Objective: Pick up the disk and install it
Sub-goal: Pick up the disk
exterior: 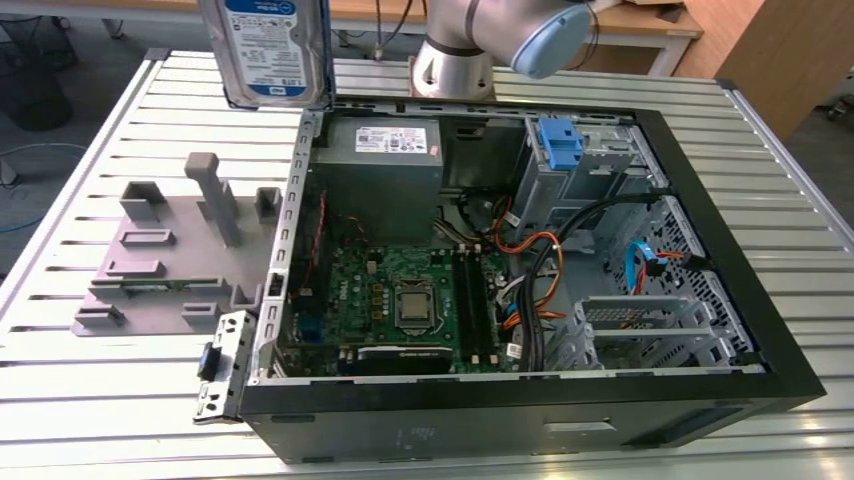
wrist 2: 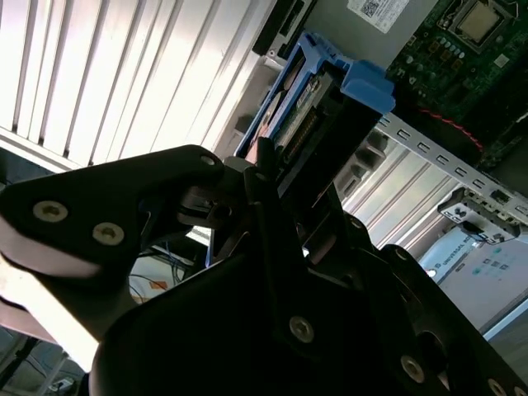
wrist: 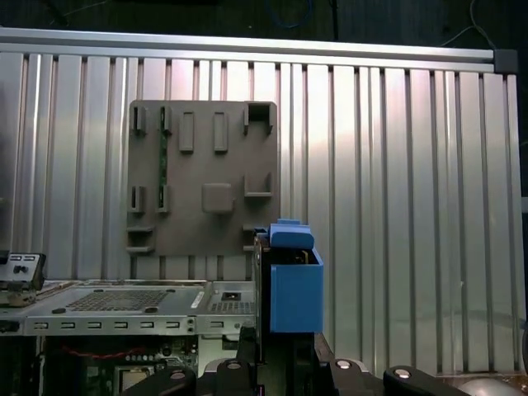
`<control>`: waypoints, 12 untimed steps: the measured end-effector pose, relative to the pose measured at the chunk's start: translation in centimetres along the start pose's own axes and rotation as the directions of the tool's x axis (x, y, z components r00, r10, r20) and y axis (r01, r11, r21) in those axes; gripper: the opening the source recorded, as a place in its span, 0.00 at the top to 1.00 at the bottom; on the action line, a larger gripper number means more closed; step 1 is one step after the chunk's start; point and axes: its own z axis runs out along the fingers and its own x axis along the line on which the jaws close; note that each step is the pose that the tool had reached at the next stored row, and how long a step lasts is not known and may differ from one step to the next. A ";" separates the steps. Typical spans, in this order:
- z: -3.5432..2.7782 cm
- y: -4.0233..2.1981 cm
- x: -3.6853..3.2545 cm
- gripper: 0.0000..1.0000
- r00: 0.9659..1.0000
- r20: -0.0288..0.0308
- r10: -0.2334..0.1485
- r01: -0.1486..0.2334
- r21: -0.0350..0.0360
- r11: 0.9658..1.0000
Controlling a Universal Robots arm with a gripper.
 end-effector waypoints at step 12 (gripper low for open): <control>-0.33 -6.07 -0.05 0.65 1.000 0.000 0.000 0.000 -0.003 1.000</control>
